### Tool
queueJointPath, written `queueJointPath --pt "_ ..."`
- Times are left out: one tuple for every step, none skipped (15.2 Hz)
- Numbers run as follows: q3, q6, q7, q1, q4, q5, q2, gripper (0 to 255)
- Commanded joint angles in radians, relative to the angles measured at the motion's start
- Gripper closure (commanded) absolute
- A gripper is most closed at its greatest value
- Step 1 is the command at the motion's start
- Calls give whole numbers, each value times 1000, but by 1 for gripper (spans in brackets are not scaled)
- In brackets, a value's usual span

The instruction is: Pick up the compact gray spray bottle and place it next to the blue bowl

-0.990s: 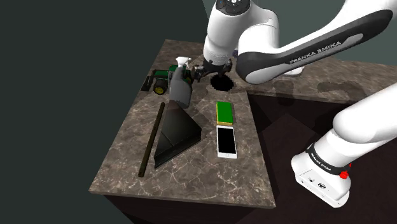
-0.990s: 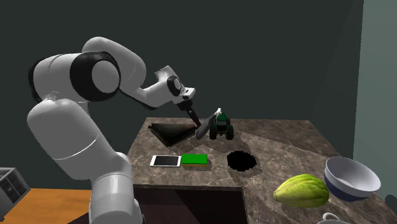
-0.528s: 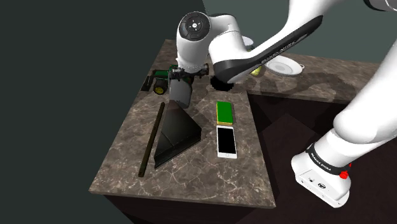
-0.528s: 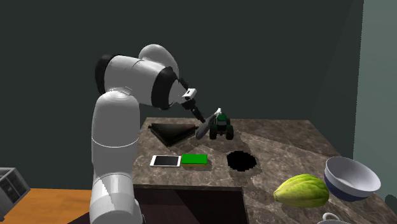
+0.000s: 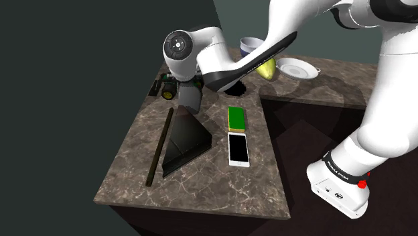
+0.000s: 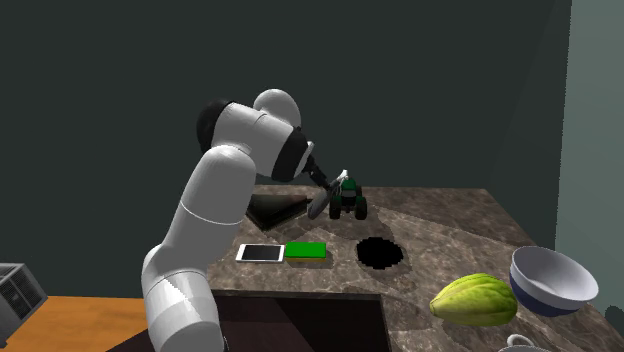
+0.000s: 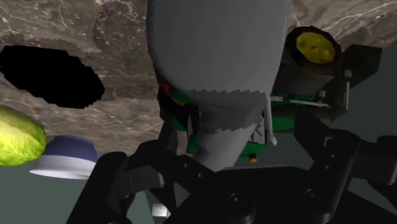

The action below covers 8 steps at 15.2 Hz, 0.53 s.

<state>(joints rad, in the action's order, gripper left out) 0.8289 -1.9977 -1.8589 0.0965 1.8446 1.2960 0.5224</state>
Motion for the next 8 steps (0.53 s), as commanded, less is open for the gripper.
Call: queueJointPath --pt "-14 -4 -4 -6 -14 19 22 0" --pt "-20 -9 -6 -6 -18 27 31 0" --pt "-26 -13 -7 -6 -21 36 40 0" --pt "-35 -20 -10 -6 -27 49 54 0" --pt "-35 -20 -10 -6 -27 49 54 0" --pt "-35 -20 -10 -6 -27 49 54 0" --pt "-35 -20 -10 -6 -27 49 54 0" --pt "-35 -20 -10 -6 -27 49 54 0"
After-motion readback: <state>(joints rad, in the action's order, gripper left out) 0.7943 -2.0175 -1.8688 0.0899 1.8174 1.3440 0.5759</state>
